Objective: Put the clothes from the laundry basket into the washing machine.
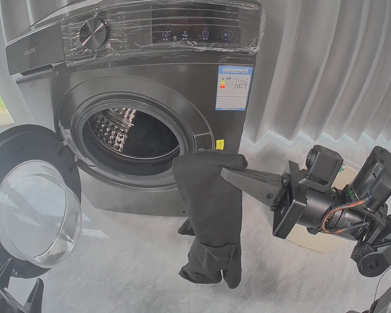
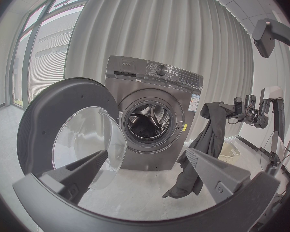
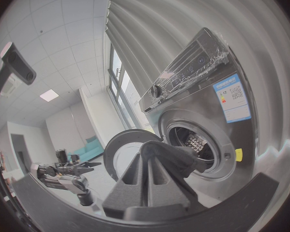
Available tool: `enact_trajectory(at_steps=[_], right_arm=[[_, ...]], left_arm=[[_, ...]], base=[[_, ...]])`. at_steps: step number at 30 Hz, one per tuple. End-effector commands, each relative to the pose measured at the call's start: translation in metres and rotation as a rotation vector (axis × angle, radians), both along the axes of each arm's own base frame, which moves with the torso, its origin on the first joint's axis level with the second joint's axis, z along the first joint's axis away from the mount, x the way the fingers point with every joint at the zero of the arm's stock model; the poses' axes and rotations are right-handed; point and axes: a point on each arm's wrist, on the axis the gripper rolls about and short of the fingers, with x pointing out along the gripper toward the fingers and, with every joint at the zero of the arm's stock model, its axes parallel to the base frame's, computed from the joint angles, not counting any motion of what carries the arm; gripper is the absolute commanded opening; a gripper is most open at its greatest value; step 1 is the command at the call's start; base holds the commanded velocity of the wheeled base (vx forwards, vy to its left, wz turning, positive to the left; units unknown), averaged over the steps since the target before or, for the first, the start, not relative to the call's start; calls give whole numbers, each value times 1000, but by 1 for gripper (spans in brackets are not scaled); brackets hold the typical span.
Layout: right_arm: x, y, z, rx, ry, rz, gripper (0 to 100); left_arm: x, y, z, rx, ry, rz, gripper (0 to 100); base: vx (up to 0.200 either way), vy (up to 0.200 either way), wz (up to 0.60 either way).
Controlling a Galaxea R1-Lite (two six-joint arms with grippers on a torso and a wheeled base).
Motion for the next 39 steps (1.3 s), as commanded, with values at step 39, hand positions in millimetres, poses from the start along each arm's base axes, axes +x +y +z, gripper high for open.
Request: enact_trajectory(at_steps=[39], right_arm=[[14,41,19,186,83,-251,0]], left_arm=[[145,-54,93,101,284,-688,100]], base=[[0,0,0]])
